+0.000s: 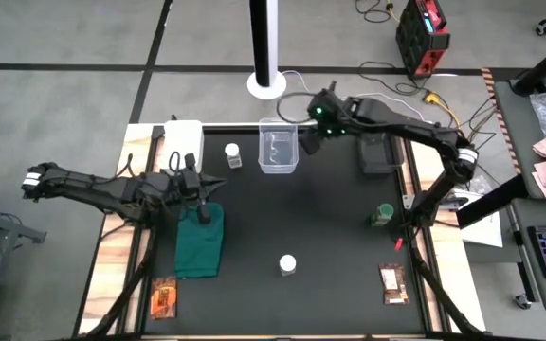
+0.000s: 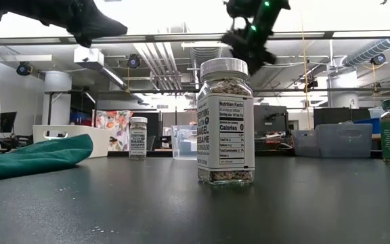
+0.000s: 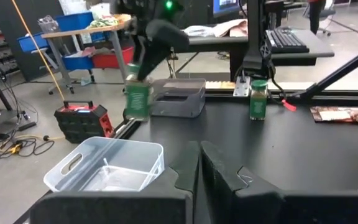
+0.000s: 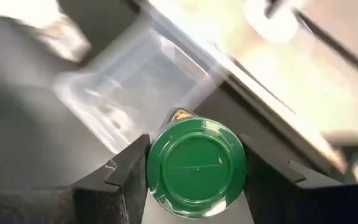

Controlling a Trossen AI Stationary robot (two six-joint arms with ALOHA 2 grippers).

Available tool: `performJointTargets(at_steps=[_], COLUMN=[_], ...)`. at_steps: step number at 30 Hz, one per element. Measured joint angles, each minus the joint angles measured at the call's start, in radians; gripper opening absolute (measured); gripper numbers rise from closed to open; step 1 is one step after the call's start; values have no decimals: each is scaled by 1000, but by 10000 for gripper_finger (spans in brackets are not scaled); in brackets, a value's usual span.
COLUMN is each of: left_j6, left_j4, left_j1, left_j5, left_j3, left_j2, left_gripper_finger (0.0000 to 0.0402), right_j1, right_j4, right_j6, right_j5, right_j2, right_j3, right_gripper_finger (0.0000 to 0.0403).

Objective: Sort spices by type
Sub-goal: Put the top green seasoning bottle into the transparent bin

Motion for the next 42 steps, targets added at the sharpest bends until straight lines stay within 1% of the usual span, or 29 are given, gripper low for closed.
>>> performJointTargets(at_steps=[2, 4, 5, 7, 10, 16, 21, 26, 30, 35, 42], left_j6=[0, 1, 1, 1, 1, 1, 1, 1, 1, 1, 1], left_j4=[9, 20, 25, 31, 34, 32, 21, 15, 8, 3, 0], left_j1=[0, 0, 0, 0, 0, 0, 0, 0, 0, 0, 0], left_j5=[0, 0, 0, 0, 0, 0, 0, 0, 1, 1, 1], left_j3=[0, 0, 0, 0, 0, 17, 17, 17, 17, 17, 17], left_j2=[0, 0, 0, -1, -6, -6, -5, -5, -5, -5, -5], left_gripper_finger=[2, 2, 2, 2, 2, 2, 2, 2, 2, 2, 2], right_j1=[0, 0, 2, 5, 5, 4, 4, -1, -3, -8, -22], right_j4=[37, 54, 58, 61, 34, -138, -230, -236, -243, -245, -245], right_j6=[-107, -292, -371, -466, -558, -690, -845, -1022, -1157, -1202, -1291], right_j5=[-73, -167, -190, -195, -212, -231, -239, -265, -338, -357, -355], right_j2=[24, 47, 60, 93, 162, 320, 417, 463, 482, 516, 553], right_j3=[43, 88, 111, 158, 234, 428, 529, 557, 554, 554, 553], right_gripper_finger=[197, 197, 197, 197, 197, 197, 197, 197, 197, 197, 197])
